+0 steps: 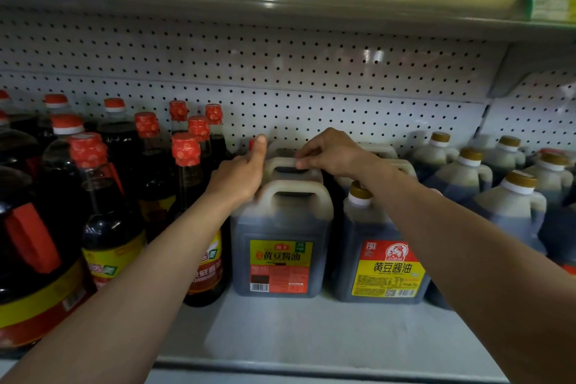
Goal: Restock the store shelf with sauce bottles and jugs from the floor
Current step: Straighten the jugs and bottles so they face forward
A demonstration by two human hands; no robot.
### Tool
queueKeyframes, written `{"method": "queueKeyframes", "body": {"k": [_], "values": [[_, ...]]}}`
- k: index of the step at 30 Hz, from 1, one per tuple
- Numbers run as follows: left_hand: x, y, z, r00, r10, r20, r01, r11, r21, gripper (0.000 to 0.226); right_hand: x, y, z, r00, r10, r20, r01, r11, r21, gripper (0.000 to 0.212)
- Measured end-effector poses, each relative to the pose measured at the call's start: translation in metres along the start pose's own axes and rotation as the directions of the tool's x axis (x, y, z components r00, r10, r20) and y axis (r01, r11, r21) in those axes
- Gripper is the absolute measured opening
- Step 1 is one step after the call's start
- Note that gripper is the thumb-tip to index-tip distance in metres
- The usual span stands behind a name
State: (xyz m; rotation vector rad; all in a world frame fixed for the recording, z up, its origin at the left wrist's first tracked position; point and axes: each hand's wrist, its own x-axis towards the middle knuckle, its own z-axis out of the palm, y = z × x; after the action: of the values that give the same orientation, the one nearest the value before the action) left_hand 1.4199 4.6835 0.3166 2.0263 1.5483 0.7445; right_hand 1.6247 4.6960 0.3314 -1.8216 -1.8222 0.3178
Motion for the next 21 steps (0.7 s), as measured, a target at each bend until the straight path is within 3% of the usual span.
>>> {"method": "queueKeyframes", "body": {"k": [21], "values": [[0.0052,-0.0050,0.0007,0.999,0.035,0.013,-0.034,0.999,-0.001,0.081,-0.0027,0.0020,-0.0022,1.000,0.012,0.013,-0.012,1.000,-0.010,0.021]]}}
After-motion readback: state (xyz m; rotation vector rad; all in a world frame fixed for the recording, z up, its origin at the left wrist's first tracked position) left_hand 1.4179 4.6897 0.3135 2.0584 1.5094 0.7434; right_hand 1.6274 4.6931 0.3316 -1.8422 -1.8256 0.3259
